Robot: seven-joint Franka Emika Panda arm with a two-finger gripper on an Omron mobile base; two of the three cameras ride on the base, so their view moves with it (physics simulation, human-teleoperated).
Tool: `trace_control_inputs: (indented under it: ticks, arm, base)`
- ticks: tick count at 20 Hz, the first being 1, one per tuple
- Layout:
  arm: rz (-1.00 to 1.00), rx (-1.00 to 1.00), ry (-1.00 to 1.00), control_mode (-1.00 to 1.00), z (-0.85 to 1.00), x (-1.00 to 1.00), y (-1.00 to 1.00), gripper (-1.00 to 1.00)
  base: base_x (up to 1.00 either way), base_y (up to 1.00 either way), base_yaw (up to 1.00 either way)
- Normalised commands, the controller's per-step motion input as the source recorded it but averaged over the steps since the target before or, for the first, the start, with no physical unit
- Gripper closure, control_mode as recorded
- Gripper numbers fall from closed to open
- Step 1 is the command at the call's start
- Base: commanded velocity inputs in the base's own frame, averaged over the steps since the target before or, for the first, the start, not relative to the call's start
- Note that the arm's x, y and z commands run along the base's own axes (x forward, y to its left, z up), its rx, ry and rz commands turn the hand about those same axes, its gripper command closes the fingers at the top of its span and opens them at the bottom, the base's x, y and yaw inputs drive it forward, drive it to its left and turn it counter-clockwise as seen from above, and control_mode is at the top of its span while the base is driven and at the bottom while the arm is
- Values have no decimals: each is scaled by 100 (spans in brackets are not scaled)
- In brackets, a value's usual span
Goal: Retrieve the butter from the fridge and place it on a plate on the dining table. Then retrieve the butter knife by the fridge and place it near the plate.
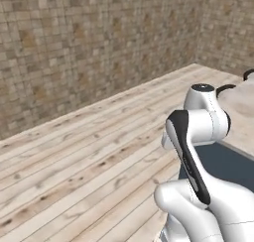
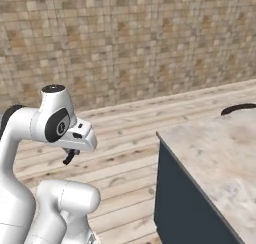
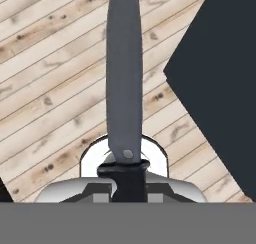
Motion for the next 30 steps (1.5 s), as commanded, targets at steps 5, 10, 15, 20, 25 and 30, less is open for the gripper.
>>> trace_control_inputs:
  ticks: [5, 10, 15, 20, 25, 30]
  arm:
    - [0, 0, 0, 100, 0, 0, 0, 100]
    - [0, 0, 0, 100, 0, 0, 0, 100]
    - [0, 0, 0, 100, 0, 0, 0, 100]
    - [0, 0, 0, 100, 0, 0, 0, 100]
    - [0, 0, 0, 100, 0, 0, 0, 100]
    - [0, 0, 0, 100, 0, 0, 0, 100]
  base:
    - [100, 83, -39]
    - [100, 88, -41]
    - [98, 91, -44]
    - [99, 91, -49]
    - [100, 85, -53]
    - [100, 73, -58]
